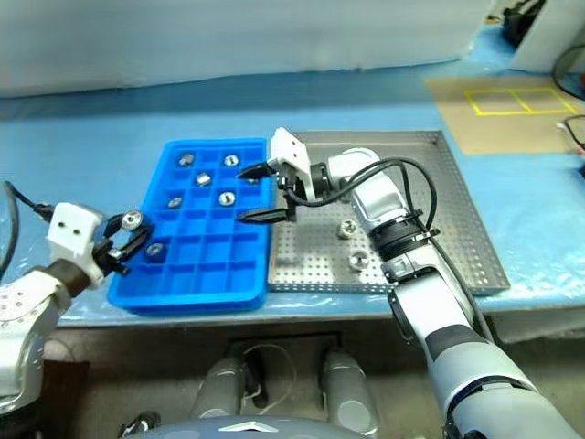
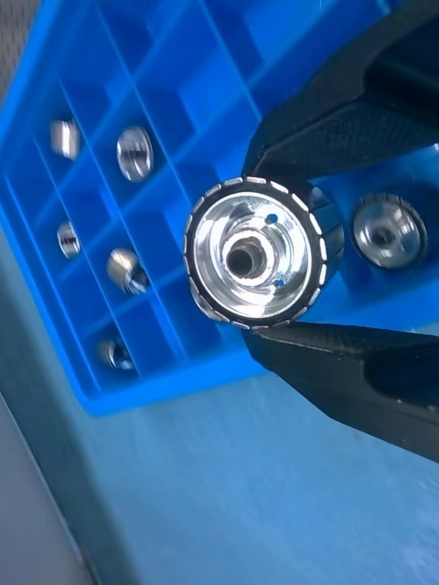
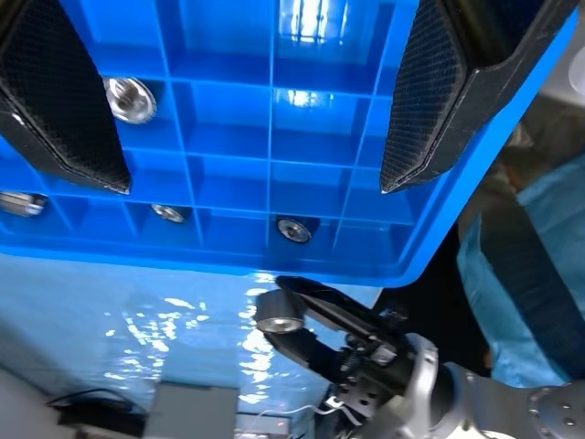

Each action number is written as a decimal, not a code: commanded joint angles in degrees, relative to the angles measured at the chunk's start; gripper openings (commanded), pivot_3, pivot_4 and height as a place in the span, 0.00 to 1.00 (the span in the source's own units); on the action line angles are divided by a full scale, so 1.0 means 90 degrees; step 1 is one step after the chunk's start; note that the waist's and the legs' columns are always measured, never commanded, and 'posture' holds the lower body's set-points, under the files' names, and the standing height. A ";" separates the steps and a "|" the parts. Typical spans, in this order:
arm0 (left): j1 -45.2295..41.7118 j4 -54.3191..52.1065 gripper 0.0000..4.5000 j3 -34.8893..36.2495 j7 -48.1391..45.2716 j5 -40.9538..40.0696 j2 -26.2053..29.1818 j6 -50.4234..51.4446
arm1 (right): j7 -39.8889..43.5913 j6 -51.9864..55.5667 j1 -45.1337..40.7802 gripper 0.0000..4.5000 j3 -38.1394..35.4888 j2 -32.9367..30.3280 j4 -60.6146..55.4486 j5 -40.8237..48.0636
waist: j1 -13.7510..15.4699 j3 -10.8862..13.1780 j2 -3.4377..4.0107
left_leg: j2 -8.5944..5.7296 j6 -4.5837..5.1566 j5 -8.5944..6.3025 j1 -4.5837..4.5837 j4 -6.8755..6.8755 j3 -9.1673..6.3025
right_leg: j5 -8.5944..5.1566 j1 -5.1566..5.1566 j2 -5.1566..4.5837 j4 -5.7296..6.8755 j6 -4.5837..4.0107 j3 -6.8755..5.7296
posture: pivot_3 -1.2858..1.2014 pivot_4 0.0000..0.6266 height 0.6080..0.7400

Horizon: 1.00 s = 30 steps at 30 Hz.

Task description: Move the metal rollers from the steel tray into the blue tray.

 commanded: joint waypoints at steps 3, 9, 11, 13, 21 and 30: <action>-0.0407 0.0572 0.49 -0.0510 0.0175 0.0063 -0.0039 -0.0355 | 0.0140 -0.0031 0.0003 1.00 -0.0146 -0.0155 -0.0251 -0.0015 | 0.0150 -0.0005 -0.0008 | -0.0003 0.0004 -0.0002 -0.0010 0.0000 0.0022 | 0.0000 -0.0021 -0.0001 0.0004 -0.0001 0.0027 | 0.43 0.24 1.00; -0.0790 0.0950 0.49 -0.0828 0.0014 -0.0071 0.0032 -0.0565 | 0.0005 0.0145 0.0215 1.00 -0.0173 -0.0268 -0.0552 -0.0018 | 0.0122 -0.0005 -0.0009 | 0.0001 -0.0002 0.0002 -0.0011 -0.0004 0.0029 | -0.0004 -0.0043 0.0001 0.0026 -0.0008 0.0031 | 0.41 0.24 1.00; -0.0953 0.1037 0.49 -0.0867 -0.0027 -0.0149 0.0038 -0.0570 | -0.0038 0.0210 0.0282 1.00 -0.0193 -0.0312 -0.0661 -0.0029 | 0.0114 -0.0005 -0.0009 | 0.0002 -0.0009 0.0007 -0.0010 -0.0004 0.0030 | -0.0005 -0.0051 0.0001 0.0041 -0.0010 0.0034 | 0.40 0.24 1.00; -0.1052 0.1188 0.49 -0.0960 -0.0094 -0.0110 0.0110 -0.0634 | -0.0085 0.0251 0.0340 1.00 -0.0209 -0.0357 -0.0745 -0.0052 | 0.0107 -0.0005 -0.0009 | 0.0002 -0.0017 0.0012 -0.0008 -0.0004 0.0030 | -0.0007 -0.0055 0.0002 0.0054 -0.0012 0.0036 | 0.40 0.24 1.00; -0.1371 0.2206 0.49 -0.1242 -0.0180 -0.0033 0.0122 -0.0984 | -0.0262 0.0371 0.0521 1.00 -0.0229 -0.0492 -0.1029 -0.0052 | 0.0084 -0.0006 -0.0010 | 0.0004 -0.0022 0.0015 -0.0007 -0.0004 0.0032 | -0.0008 -0.0063 0.0010 0.0060 -0.0014 0.0044 | 0.38 0.24 1.00; -0.1839 0.2803 0.49 -0.1496 -0.0028 -0.0039 -0.0257 -0.1214 | -0.0366 0.0469 0.0667 1.00 -0.0210 -0.0585 -0.1246 -0.0056 | 0.0080 -0.0007 -0.0012 | 0.0006 -0.0021 0.0016 -0.0008 -0.0004 0.0033 | -0.0009 -0.0063 0.0011 0.0059 -0.0017 0.0046 | 0.37 0.24 1.00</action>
